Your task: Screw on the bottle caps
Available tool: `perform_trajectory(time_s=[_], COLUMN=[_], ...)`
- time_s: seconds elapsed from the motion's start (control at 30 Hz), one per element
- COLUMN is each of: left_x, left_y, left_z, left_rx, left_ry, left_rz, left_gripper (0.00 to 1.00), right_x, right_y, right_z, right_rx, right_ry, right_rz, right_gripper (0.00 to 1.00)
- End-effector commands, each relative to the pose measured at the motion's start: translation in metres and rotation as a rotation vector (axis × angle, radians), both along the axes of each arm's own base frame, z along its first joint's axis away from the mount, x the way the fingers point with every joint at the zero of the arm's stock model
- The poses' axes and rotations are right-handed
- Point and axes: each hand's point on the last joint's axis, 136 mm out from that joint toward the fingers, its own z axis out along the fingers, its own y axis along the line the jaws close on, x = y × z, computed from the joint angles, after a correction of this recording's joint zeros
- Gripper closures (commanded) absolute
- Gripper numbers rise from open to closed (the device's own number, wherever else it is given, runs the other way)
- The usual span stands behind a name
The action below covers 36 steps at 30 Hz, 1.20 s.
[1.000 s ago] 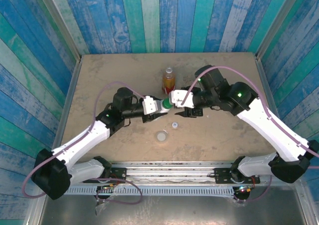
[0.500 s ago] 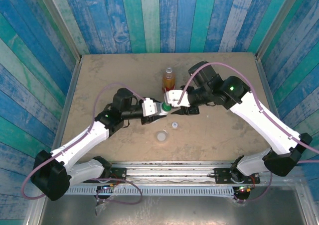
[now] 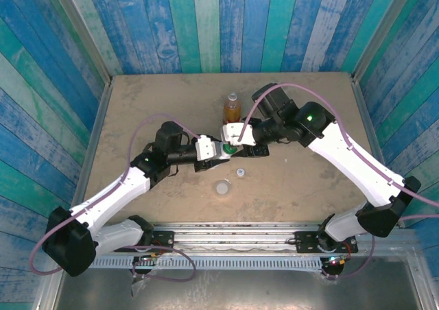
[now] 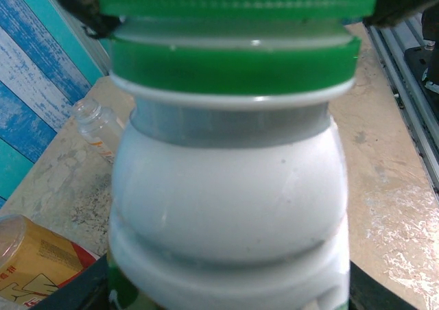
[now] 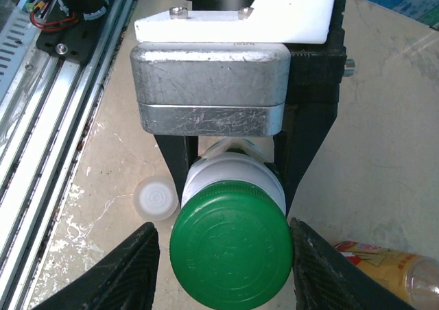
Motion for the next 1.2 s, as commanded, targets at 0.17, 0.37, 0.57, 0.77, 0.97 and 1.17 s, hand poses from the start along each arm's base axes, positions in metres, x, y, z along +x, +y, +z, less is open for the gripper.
perform_trajectory(time_s=[0.17, 0.37, 0.57, 0.77, 0.97, 1.17], left_x=[0.001, 0.016, 0.033, 0.048, 0.054, 0.05], left_y=[-0.002, 0.001, 0.003, 0.003, 0.001, -0.001], left_z=[0.001, 0.009, 0.014, 0.009, 0.004, 0.004], left_rx=[-0.009, -0.036, -0.051, -0.037, -0.02, -0.029], left_ry=[-0.001, -0.026, -0.059, -0.077, -0.079, -0.088], left_rz=[-0.007, 0.084, 0.151, 0.206, 0.212, 0.19], left_gripper=[0.48, 0.5, 0.5, 0.5, 0.5, 0.49], right_x=[-0.009, -0.003, 0.034, 0.045, 0.038, 0.035], right_y=[0.001, -0.001, -0.014, -0.03, -0.034, -0.035], right_z=[-0.001, -0.007, -0.011, -0.015, -0.023, -0.012], right_rx=[-0.009, -0.032, -0.005, 0.079, 0.18, 0.202], right_ry=[0.06, 0.095, 0.202, 0.394, 0.699, 0.683], right_rz=[0.0, -0.08, -0.529, -0.909, -1.212, -1.152], right_gripper=[0.56, 0.57, 0.69, 0.82, 0.87, 0.65])
